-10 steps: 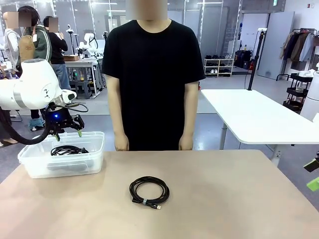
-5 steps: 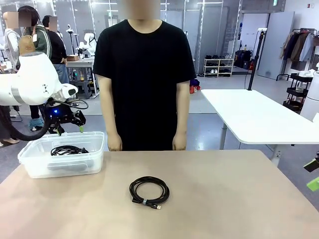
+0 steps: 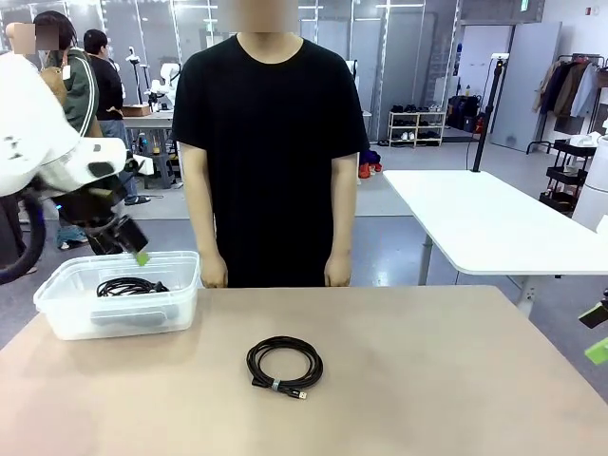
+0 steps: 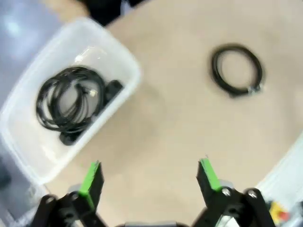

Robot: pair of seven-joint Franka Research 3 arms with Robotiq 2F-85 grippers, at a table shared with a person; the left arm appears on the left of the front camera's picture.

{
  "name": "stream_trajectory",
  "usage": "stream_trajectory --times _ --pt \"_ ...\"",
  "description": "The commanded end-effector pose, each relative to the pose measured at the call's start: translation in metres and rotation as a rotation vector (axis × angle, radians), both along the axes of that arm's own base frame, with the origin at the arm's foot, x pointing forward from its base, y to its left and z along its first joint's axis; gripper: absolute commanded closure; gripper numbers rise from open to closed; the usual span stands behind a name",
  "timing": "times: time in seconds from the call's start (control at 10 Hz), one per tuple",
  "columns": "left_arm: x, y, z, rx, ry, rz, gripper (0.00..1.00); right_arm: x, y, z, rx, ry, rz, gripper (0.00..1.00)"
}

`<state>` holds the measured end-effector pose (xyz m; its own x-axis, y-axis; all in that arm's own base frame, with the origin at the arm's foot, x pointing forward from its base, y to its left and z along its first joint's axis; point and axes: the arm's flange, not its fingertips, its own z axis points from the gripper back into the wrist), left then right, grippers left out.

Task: Organize and store the cables.
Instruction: Place the USB Extension Cable into the Organizing box.

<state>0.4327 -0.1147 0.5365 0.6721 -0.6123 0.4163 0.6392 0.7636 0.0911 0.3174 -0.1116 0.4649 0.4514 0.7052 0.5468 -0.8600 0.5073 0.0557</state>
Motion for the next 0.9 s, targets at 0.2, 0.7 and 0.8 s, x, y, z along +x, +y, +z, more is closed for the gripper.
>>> stream_trajectory --times 0.2,0.7,0.8 --pt "-0.100 -0.026 -0.029 -0.023 -0.139 -0.360 0.00 0.001 0.001 0.001 0.006 0.006 -0.013 0.00" --pt "-0.102 -0.040 -0.022 0.008 -0.116 -0.357 0.00 0.001 0.001 0.001 0.006 0.006 -0.013 0.00" --pt "-0.102 -0.040 -0.022 0.008 -0.116 -0.357 0.00 0.001 0.001 0.001 0.006 0.006 -0.013 0.00"
